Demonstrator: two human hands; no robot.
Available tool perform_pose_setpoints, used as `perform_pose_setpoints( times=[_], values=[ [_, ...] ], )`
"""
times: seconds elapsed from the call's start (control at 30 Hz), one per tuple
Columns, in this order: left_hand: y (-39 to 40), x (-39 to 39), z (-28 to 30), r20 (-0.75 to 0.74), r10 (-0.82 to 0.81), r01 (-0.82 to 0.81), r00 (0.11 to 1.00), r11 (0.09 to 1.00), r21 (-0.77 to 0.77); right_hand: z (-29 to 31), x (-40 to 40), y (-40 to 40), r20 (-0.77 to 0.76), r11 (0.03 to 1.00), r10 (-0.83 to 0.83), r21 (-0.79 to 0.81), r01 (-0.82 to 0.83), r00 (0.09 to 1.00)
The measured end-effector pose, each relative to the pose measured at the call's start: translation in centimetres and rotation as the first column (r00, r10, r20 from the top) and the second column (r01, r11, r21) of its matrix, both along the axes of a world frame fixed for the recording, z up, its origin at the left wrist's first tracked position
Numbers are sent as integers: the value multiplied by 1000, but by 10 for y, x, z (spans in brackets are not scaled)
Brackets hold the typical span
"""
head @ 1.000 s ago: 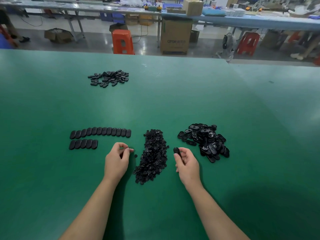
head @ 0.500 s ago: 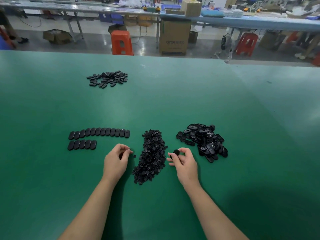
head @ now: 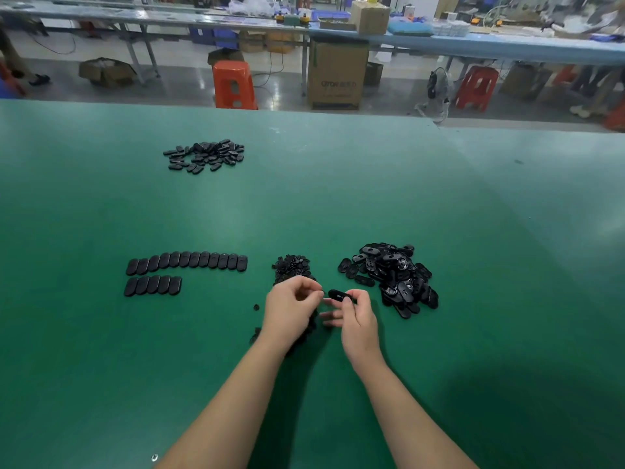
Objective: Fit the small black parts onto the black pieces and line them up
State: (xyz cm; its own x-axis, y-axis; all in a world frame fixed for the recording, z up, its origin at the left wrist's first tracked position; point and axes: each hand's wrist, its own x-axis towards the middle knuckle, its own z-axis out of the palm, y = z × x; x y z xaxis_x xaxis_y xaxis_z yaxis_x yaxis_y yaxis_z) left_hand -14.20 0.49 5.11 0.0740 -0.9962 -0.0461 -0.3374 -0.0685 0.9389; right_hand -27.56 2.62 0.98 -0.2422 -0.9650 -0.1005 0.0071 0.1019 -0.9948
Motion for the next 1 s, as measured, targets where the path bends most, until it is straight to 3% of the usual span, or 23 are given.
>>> perform_pose_setpoints(
  times=[0.1, 0.23, 0.5, 0.7, 1.0],
  values=[
    [4, -17, -1, 113, -18, 19, 993, 1000, -9, -1, -3, 1, -97, 1000, -8, 4, 8, 995],
    [6, -26, -2, 147, -14, 13, 989, 1000, 8, -2, -6, 1, -241, 1000, 12, -14, -16, 971],
    [3, -24, -7, 181, 3, -3, 983, 1000, 2, -9, -8, -2, -157, 999, 49, -11, -51, 986],
    [1, -24, -8, 336, -10, 35, 942, 997, -67, -9, -9, -2, -210, 999, 41, -10, -44, 977],
    [-5, -22, -10, 195, 76, -84, 978, 996, 28, -5, -7, 1, -176, 999, 46, -15, -49, 983]
  ],
)
